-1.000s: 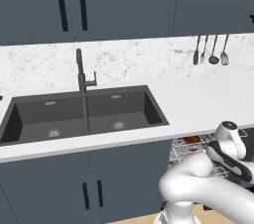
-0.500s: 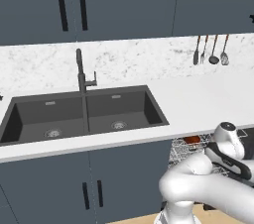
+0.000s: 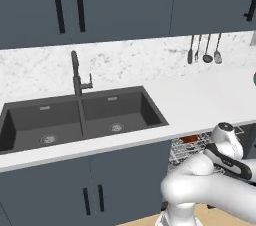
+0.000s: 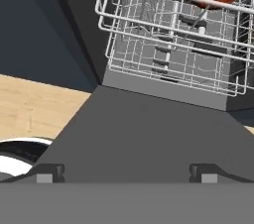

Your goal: Pick up the cup and bowl from the counter, place them in the dishwasher, and close the dishwasher door.

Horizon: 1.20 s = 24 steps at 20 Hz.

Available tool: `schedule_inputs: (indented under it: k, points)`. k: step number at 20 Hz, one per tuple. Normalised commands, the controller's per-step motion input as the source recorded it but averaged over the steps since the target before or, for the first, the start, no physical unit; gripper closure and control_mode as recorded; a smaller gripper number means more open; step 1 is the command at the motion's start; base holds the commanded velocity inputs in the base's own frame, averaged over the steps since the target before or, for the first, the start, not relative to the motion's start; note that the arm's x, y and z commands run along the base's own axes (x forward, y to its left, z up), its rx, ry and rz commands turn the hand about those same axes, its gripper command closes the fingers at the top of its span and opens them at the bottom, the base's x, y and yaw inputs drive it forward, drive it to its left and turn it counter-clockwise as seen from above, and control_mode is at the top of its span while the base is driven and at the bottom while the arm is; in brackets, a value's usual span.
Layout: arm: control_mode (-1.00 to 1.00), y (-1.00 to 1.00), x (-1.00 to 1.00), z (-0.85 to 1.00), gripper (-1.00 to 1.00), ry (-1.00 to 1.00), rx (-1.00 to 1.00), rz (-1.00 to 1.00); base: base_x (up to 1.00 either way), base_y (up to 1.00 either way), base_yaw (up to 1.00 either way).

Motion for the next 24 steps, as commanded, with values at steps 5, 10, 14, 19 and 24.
schedule_inputs:
  k: [5,10,14,19,24]
  points:
    - [1.00,0.00,0.00,0.00,-1.00,0.00,0.00,0.00,-0.14,0.72,-0.34]
    - [1.00,0.00,0.00,0.00,-1.00,0.00,0.00,0.00,-0.32,0.12,-0.37]
    - [1.00,0.00,0.00,0.00,-1.00,0.00,0.00,0.00,-0.14,0.00,-0.38]
    - [1.00,0.00,0.00,0.00,-1.00,0.00,0.00,0.00,0.19,0.04,-0.23]
    - [1.00,0.00,0.00,0.00,-1.00,0.00,0.00,0.00,0.26,-0.08,-0.07]
